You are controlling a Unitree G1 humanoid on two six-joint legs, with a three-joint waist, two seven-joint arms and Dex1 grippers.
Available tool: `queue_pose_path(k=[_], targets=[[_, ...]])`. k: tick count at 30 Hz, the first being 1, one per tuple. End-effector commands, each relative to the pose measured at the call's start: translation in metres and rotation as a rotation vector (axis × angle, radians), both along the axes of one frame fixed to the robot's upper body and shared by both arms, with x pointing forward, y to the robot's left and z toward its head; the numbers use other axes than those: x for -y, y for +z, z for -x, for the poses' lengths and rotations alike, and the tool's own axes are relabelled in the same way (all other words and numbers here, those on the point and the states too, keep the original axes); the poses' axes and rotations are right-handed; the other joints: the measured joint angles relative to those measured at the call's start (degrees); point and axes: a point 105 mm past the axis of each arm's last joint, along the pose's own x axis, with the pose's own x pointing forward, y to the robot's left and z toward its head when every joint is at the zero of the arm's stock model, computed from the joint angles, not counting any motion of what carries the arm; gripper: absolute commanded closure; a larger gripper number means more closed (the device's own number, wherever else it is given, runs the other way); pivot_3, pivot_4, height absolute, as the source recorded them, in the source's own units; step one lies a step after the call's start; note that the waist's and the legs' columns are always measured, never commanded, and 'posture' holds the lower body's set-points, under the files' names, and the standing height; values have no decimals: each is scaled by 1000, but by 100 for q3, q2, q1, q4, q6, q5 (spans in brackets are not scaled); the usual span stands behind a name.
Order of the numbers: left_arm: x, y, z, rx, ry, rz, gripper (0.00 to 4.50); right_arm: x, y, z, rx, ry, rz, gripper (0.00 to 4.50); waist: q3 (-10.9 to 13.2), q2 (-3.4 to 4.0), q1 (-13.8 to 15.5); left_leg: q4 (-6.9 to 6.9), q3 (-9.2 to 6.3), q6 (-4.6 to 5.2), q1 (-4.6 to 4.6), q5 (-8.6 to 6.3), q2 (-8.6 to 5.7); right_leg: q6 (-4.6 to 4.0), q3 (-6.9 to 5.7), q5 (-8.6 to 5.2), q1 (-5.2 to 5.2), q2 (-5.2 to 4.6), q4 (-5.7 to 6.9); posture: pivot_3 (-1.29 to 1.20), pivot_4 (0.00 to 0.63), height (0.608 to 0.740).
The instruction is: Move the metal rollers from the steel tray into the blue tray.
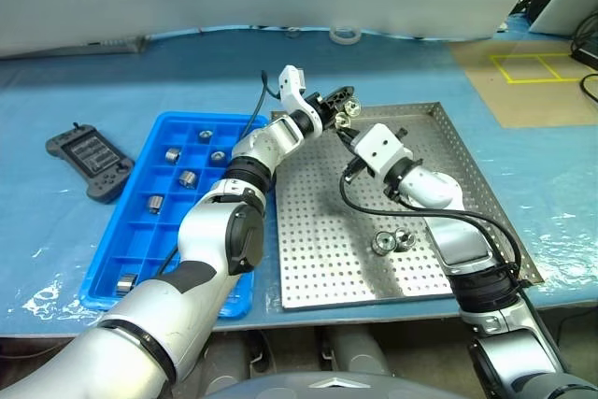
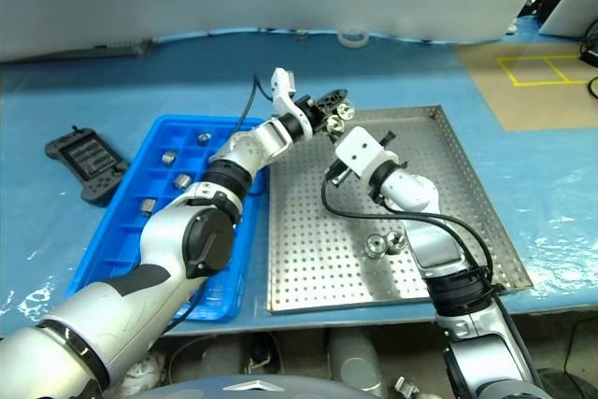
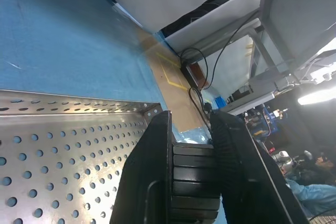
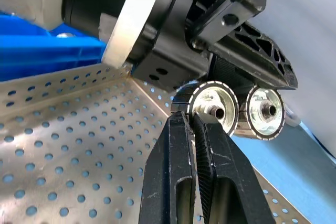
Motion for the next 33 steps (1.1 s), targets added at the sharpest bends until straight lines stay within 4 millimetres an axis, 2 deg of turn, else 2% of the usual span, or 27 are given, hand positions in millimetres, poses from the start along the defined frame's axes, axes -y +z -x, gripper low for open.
queue_pose_path(k=[1, 12, 15, 19, 23, 25, 28, 33], targets=[[-10, 21, -5, 69, 33, 23, 3755, 20, 5, -1, 19, -47, 12, 4446, 0, 0, 40, 0, 0, 0, 0, 0, 0, 0, 0, 0, 0, 0, 0, -380, 150, 740], [-26, 23, -10, 75, 88, 30, 3755, 47, -21, 15, -55, -67, 94, 4446, 1, -1, 277, -1, 0, 0, 2, 0, 0, 0, 0, 0, 1, 0, 0, -315, 150, 740], [-32, 21, -12, 72, 105, 30, 3755, 49, -20, 14, -52, -76, 84, 4446, 1, 0, 351, -1, 0, 0, 2, 0, 0, 0, 1, 0, 2, -1, 1, -302, 150, 740], [-34, 18, -12, 68, 112, 27, 3755, 35, -4, 8, -21, -53, -16, 4446, 1, 0, 361, -3, 0, -3, 4, 1, 0, 0, 1, 0, 1, 0, 1, -302, 150, 740], [-32, 18, -11, 66, 107, 26, 3755, 18, 5, 10, -33, 34, -62, 3639, 1, 0, 383, -5, 0, -3, 3, 1, 0, 0, 1, 0, 0, 0, 1, -302, 150, 740], [-30, 18, -10, 66, 100, 24, 3755, 12, 8, 9, -35, 47, -85, 2989, 1, 0, 394, -6, 0, -3, 2, 1, 0, 0, 1, 0, 0, -1, -1, -302, 150, 740], [-24, 17, -9, 65, 84, 14, 3755, -2, 3, 11, -88, 106, -71, 1955, 1, 0, 396, -5, 0, -2, 2, 1, 0, 0, 1, 0, 0, -1, 0, -306, 150, 740], [-10, 19, -2, 73, 28, 9, 3755, -11, 12, 5, -68, 112, -92, 1955, 2, 2, 390, -7, 0, -4, 3, 2, 0, 0, 1, 0, -1, -1, 0, -322, 150, 740]])
